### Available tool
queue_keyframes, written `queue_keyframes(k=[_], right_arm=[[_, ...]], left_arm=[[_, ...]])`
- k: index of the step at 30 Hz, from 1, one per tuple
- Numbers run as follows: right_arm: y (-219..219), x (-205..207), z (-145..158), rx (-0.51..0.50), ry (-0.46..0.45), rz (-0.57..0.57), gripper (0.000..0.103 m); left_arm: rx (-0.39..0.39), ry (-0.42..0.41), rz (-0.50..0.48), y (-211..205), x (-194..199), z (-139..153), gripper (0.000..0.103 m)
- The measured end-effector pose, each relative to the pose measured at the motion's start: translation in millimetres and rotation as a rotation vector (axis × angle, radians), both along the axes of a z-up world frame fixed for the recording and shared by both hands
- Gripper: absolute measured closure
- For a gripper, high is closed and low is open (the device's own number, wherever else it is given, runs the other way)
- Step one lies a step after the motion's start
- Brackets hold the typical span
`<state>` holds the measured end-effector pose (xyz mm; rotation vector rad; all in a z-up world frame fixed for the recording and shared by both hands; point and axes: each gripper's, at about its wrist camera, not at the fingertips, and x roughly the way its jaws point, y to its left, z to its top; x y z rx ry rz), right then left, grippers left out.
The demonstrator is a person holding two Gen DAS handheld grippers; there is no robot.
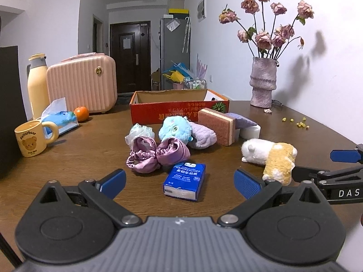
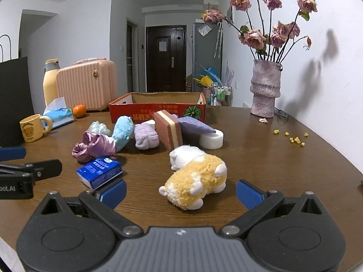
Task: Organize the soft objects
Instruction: 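Move the right gripper to the yellow-white plush toy and close on it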
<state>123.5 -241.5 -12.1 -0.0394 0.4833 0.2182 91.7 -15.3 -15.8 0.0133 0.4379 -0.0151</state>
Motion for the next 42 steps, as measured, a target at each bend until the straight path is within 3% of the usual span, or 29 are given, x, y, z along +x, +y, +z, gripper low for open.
queue_keyframes(k=[29, 34, 42], right_arm=[[-0.3, 107.6, -49.4, -0.013, 0.143, 0.036, 0.000], [-2.8, 115.5, -52.4, 0.008, 0.154, 0.034, 0.014], [-12.9, 115.4, -52.4, 0.082, 0.143, 0.035, 0.025]], left_arm=[[0.021, 0.122, 0.054, -10.6, 70.8, -28.2, 0.000], [0.017, 0.135, 0.053, -13.0, 76.9, -30.7, 0.000], [0.023, 0.143, 0.048, -17.6, 82.2, -32.0, 0.000]])
